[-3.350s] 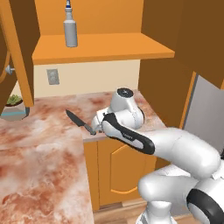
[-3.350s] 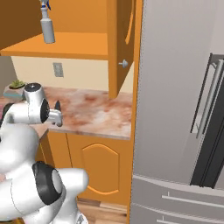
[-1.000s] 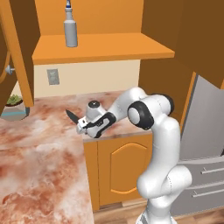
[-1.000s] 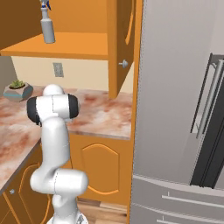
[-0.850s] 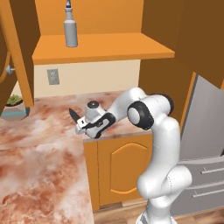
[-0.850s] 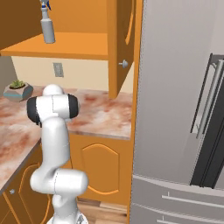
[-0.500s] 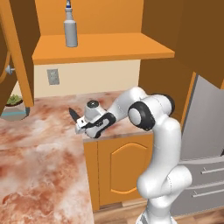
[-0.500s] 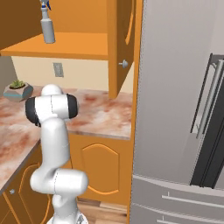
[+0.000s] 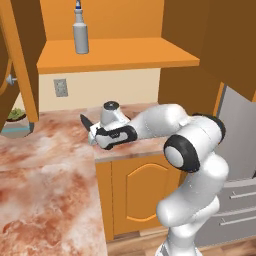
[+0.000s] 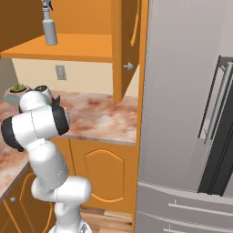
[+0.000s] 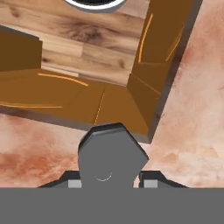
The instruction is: Move the cutting board and knife to the sink. Then move spray from the cabinet to the counter.
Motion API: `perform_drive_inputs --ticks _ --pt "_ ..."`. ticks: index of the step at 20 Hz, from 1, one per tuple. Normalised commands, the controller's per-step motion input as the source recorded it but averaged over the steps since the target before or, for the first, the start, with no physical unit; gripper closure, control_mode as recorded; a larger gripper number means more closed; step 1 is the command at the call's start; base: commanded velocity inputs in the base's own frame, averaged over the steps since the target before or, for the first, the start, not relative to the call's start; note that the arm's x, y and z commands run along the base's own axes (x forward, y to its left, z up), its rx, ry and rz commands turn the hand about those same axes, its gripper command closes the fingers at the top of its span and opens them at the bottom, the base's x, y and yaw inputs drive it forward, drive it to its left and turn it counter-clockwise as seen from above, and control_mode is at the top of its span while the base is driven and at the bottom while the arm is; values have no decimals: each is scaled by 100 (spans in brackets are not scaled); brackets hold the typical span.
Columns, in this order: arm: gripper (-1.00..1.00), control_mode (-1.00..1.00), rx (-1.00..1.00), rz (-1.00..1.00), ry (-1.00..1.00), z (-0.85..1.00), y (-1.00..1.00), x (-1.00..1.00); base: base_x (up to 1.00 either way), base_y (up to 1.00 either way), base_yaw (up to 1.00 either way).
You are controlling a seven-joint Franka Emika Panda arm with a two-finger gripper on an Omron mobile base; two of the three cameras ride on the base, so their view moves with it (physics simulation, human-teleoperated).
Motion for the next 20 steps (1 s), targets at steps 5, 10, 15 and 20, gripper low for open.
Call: perform_drive_inputs --ticks 5,10,15,20 --pt "100 -100 0 0 1 100 -39 -69 0 0 0" --pt "100 -100 0 0 8 100 -61 -93 0 0 0" --pt "100 -100 -1 0 4 90 -61 -100 0 0 0" --pt "100 -100 0 0 -3 41 -43 -96 0 0 0"
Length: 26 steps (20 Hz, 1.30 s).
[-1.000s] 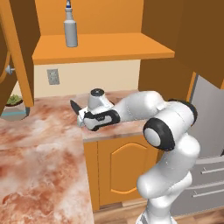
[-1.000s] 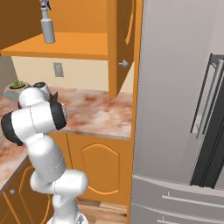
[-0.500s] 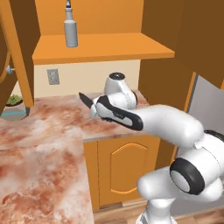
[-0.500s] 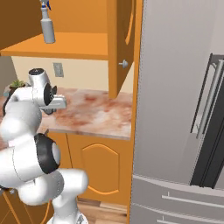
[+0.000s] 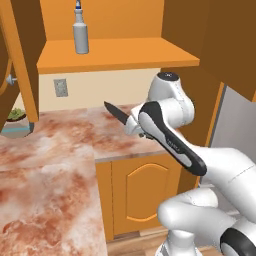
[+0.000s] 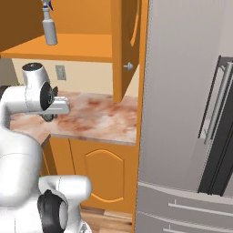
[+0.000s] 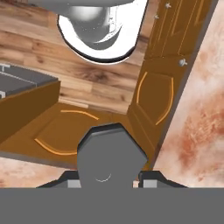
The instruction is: Move the cutting board and knife to the sink. Then move spray from the cabinet to the counter.
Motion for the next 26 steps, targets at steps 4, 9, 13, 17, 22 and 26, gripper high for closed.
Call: perform_drive_inputs --ticks 4,9,13,17,22,26 --pt "100 -100 0 -1 0 12 -75 -78 0 0 0" --pt "100 -100 0 -6 0 2 -44 -61 0 0 0" --pt "100 -100 0 0 7 -1 0 -3 0 0 0" --pt "100 100 0 0 0 0 3 0 0 2 0" --pt "100 100 0 0 0 0 0 0 -93 -54 -10" --pt "100 100 0 0 0 0 0 0 -98 -67 -10"
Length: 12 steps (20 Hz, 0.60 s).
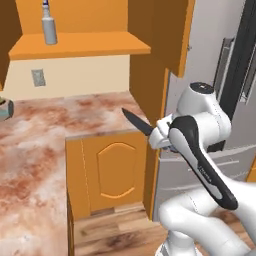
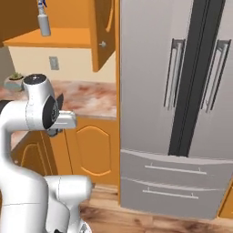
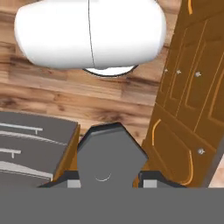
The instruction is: Move the cutting board and knife to the sink. Then move spray from the cabinet to the counter.
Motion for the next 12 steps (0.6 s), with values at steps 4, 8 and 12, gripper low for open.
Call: perform_drive_inputs --ticks 4,8,12 --pt "100 100 0 0 0 0 0 0 -94 -36 51" --pt "100 100 0 0 0 0 0 0 -100 -19 74" --pt "100 100 0 0 0 0 0 0 -97 -17 76"
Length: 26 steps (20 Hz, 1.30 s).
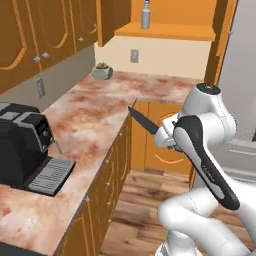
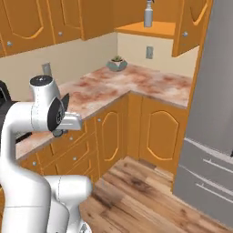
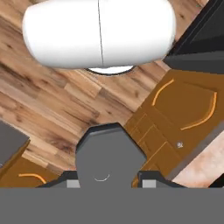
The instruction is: Move the cutting board and knife to the sink. Then move spray from the cabinet to the counter.
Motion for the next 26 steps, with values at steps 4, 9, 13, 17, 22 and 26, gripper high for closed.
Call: perform_drive_inputs --ticks 4,9,13,17,22,26 --pt "100 100 0 0 0 0 0 0 -74 -2 79" --pt "100 100 0 0 0 0 0 0 -44 2 87" --pt "100 100 0 0 0 0 0 0 -32 7 90" --pt "100 100 0 0 0 0 0 0 -13 27 89" --pt "100 100 0 0 0 0 0 0 -5 40 93" --pt "100 100 0 0 0 0 0 0 -5 41 95"
